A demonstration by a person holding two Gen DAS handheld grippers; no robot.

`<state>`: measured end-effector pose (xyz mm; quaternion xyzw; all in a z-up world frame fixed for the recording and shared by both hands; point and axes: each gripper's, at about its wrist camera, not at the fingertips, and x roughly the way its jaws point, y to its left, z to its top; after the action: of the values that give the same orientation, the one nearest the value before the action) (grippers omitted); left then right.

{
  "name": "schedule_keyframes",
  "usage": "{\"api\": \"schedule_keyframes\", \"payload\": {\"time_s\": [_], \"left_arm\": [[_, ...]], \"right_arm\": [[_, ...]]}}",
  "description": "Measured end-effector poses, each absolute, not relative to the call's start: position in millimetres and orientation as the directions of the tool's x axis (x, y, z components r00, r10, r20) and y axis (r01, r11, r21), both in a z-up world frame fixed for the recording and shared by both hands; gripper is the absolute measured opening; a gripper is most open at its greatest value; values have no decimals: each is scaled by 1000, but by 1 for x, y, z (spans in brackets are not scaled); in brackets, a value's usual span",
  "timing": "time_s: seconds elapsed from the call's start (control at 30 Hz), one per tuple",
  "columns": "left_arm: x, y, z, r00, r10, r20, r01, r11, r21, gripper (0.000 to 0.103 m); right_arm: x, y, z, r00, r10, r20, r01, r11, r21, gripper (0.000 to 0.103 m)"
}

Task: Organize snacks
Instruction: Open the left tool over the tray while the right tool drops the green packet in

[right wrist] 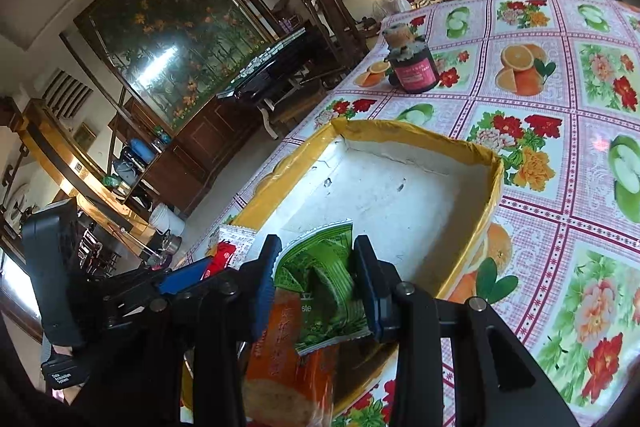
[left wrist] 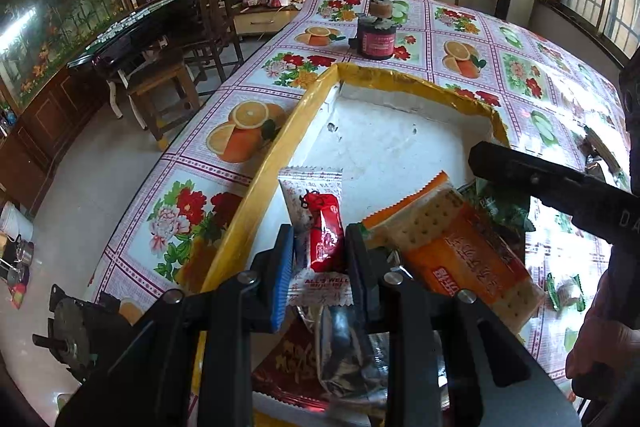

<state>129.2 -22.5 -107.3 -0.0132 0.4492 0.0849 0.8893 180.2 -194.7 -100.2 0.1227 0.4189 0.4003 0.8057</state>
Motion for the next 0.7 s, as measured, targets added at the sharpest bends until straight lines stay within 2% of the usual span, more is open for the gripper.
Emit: {"api": "schedule_keyframes", "payload": {"time_s": [0.27, 0.37, 0.4, 0.43, 0.47, 0.53, 0.7], "left_arm": [[133, -20, -110, 576, 143, -805, -169, 984, 54, 28], [133, -18, -110, 571, 153, -807, -180, 982, 58, 30], [134, -17, -110, 569, 154, -808, -184, 981, 57, 33], [133, -17, -109, 569, 155, -808, -189, 981, 55, 45], [133, -16, -108, 568, 160, -807, -196, 979, 56, 65], [129, -15, -103, 584, 172, -793, -208, 976, 59, 81], [124, -19, -93, 608, 177, -774, -203, 977, 64, 82]], "right_arm": [[184, -192, -101, 319, 753, -575, -538, 644, 544, 39], [184, -193, -101, 327, 751, -573, -526, 649, 550, 48], [184, -194, -100, 330, 753, -570, -524, 648, 553, 50], [184, -195, -99, 335, 749, -571, -521, 652, 551, 51], [184, -197, -98, 342, 748, -569, -516, 655, 552, 54], [182, -200, -95, 349, 753, -557, -515, 651, 557, 57], [178, -214, -85, 380, 754, -536, -508, 654, 561, 58]]}}
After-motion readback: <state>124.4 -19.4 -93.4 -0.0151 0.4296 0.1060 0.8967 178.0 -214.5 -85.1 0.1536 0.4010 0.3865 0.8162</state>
